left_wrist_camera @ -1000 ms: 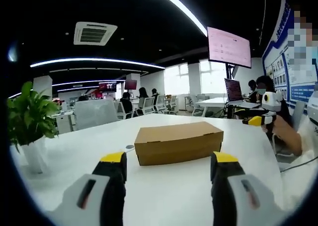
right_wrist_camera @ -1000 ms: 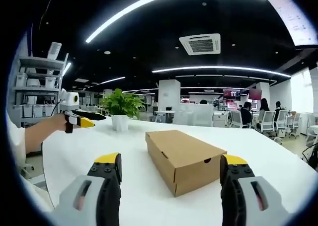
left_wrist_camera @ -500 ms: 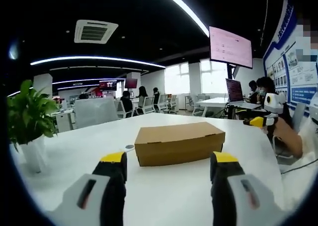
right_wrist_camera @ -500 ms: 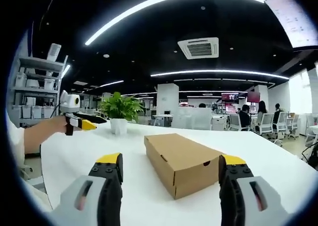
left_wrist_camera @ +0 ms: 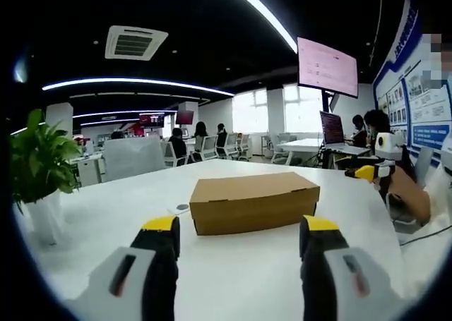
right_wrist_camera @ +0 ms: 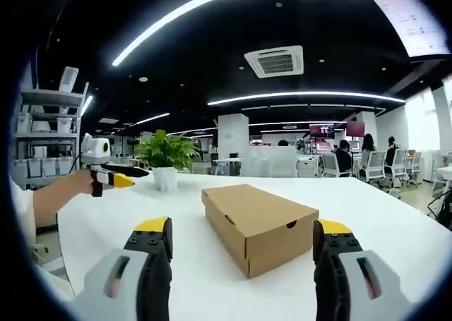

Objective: Operate the shoe box by opening the lid, removing the specified soft item, and placing it in the target area until the item is outside and the box remains undamaged.

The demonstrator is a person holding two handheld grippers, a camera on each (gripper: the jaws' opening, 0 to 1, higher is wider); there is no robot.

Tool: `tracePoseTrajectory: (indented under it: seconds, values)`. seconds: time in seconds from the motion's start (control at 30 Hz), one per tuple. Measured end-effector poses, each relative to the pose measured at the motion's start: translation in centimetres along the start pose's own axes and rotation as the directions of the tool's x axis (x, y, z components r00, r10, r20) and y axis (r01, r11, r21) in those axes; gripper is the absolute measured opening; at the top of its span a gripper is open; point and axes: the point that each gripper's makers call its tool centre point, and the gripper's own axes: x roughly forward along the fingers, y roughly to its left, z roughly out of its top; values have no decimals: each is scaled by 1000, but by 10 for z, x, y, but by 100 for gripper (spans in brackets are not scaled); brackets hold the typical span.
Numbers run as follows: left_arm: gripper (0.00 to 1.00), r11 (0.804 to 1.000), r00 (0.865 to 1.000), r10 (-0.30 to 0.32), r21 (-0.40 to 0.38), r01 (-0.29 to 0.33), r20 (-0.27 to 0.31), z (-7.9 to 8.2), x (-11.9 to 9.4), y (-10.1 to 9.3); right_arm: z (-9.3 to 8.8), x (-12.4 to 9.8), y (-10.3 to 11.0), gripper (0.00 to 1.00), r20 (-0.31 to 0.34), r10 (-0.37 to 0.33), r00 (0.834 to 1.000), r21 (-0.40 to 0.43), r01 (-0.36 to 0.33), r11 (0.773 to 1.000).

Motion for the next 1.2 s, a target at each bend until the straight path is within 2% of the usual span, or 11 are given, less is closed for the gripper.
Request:
tracePoseTrajectory:
  seconds: [0.07,0.13,0.27,0.4,0.6,0.87,1.1,1.2]
  values:
    - [71,1000,1000,-3,-1,3,-1,0,1,1,2,1,0,84,6,-1,1000,-3,1,1000]
    - [71,999,1000,-10,-31,11,25,2,5,6,5,5,1,84,22,-2,1000,-24,2,1000]
    - [73,999,1000,9,-42,-8,14,-2,12,16,7,10,3,84,30,5,1000,-35,-4,999]
    - [74,998,999,2,-68,0,38,-1,20,19,7,13,3,84,34,3,999,-43,-1,999]
    - [77,1000,1000,-11,-17,11,3,-6,31,14,5,15,-2,86,20,-13,1000,-30,14,999]
    - [77,999,1000,-24,-26,24,14,1,35,18,2,18,-4,87,8,-22,1000,-15,22,1000]
    - [79,999,1000,-20,-39,21,21,5,39,25,8,24,2,88,30,-17,999,-33,18,999]
    - [71,1000,999,-25,-11,25,31,6,40,26,9,25,1,88,30,-22,999,-43,23,999]
